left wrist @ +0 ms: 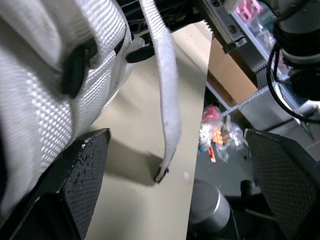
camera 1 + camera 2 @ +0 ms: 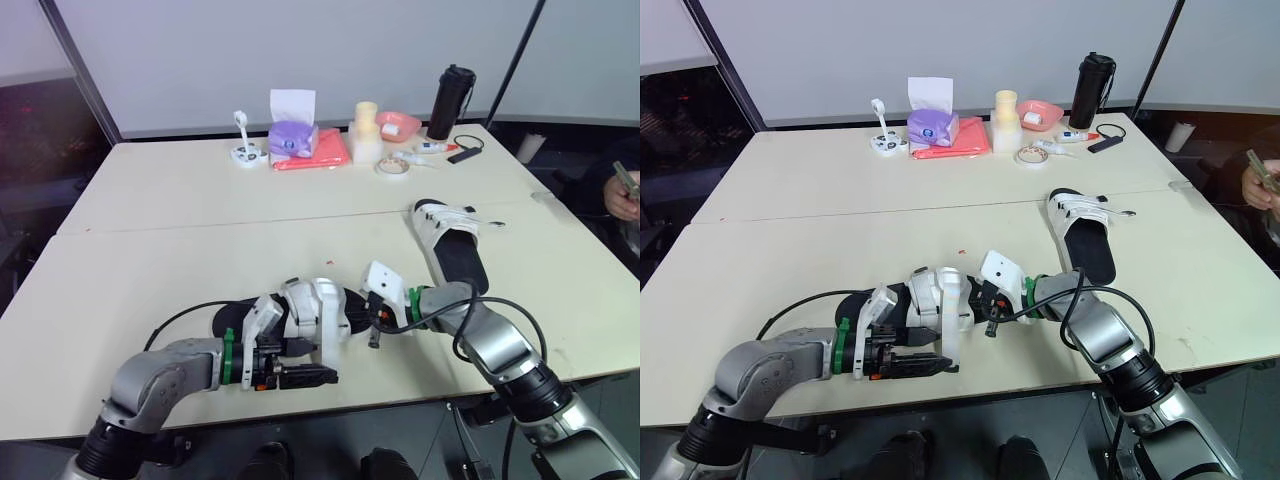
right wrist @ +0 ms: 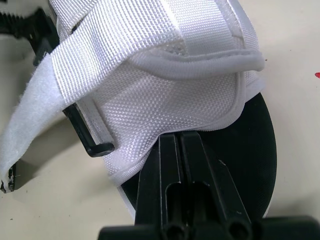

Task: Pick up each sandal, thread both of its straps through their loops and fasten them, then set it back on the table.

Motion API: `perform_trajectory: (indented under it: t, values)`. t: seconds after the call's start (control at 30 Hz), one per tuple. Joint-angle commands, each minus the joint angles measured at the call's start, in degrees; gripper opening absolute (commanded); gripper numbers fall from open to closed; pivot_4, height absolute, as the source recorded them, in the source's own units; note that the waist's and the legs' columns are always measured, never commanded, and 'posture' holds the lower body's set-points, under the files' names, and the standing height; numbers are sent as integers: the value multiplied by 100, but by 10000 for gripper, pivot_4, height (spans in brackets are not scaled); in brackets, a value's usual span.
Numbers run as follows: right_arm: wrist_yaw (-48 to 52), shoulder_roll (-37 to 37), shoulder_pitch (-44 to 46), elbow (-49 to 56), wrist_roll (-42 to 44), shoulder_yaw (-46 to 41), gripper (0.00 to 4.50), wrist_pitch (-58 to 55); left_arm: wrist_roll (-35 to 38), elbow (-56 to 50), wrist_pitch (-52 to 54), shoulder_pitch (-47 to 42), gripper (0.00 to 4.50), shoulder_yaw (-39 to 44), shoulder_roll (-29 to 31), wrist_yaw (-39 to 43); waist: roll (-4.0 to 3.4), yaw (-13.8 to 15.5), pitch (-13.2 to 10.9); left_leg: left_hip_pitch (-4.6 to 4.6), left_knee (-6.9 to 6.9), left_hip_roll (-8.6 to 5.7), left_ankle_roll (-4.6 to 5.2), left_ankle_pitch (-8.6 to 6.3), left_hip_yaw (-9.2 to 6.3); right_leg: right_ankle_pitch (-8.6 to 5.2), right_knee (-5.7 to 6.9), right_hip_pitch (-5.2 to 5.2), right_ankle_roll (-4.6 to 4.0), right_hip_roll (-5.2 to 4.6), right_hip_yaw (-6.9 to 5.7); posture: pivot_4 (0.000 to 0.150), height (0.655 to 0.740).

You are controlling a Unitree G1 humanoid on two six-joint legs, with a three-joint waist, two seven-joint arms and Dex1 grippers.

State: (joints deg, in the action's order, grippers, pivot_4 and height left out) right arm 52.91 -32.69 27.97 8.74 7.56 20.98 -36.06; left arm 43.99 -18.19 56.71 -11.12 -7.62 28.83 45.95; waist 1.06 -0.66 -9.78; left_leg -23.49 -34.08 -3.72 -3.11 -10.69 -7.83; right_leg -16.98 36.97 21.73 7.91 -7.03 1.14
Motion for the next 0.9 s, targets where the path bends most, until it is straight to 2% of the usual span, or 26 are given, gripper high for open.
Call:
perform_trajectory:
  t: [0.03, 0.37, 0.47, 0.53, 0.57, 0.7, 0.83, 0.9]
  values:
    - [9, -36, -113, -158, -145, 206, 0, -149, -106, -110, -102, 33, 44739, -47, -17, -84, 0, 0, 0, 0, 0, 0, 0, 0, 1, 0, 0, 0, 0, 0, 0, 1500, 7400]
    - [-27, -41, -164, -74, -135, 189, 0, -199, -271, 75, -226, -132, 44739, -417, -184, 78, 0, 1, 0, 0, 1, 1, 0, 0, 2, -2, -2, 0, -3, 0, 0, 1500, 7400]
    - [-45, -53, -194, -37, -125, 168, 0, -222, -276, 129, -216, -179, 37190, -459, -225, 119, 0, 1, 0, 0, 1, 1, 0, 0, 2, -2, -3, 0, -3, 0, 0, 1500, 7400]
    - [-52, -66, -211, -26, -122, 159, 0, -223, -273, 169, -218, -198, 28272, -485, -252, 129, 0, 1, 0, 0, 3, 1, 0, -1, 2, -2, -4, 1, -3, 0, 0, 1500, 7400]
    - [-55, -69, -216, -22, -122, 158, 0, -224, -271, 182, -220, -205, 21794, -494, -259, 135, 0, 2, 0, -1, 5, 1, 0, 0, 2, -3, -5, 1, -3, 0, 0, 1500, 7400]
    - [-70, -66, -226, -10, -118, 152, 0, -235, -270, 203, -204, -221, 1929, -507, -278, 165, -1, 11, 0, -1, 7, 1, 0, -1, 2, -3, -9, 0, -4, 0, 0, 1500, 7400]
    - [-67, -65, -218, -16, -120, 147, 0, -237, 43, 32, 28, -228, 831, -265, -228, 209, -2, 10, 1, 1, 4, 17, -1, 0, 1, -6, -25, -12, -10, 0, -7, 1500, 7400]
    - [-69, -60, -209, -27, -124, 147, 0, -234, 497, -75, 326, -316, 831, 81, -239, 167, -2, 4, 1, 1, 7, 19, 0, -1, 0, -6, -35, -13, -12, 2, -7, 1500, 7400]
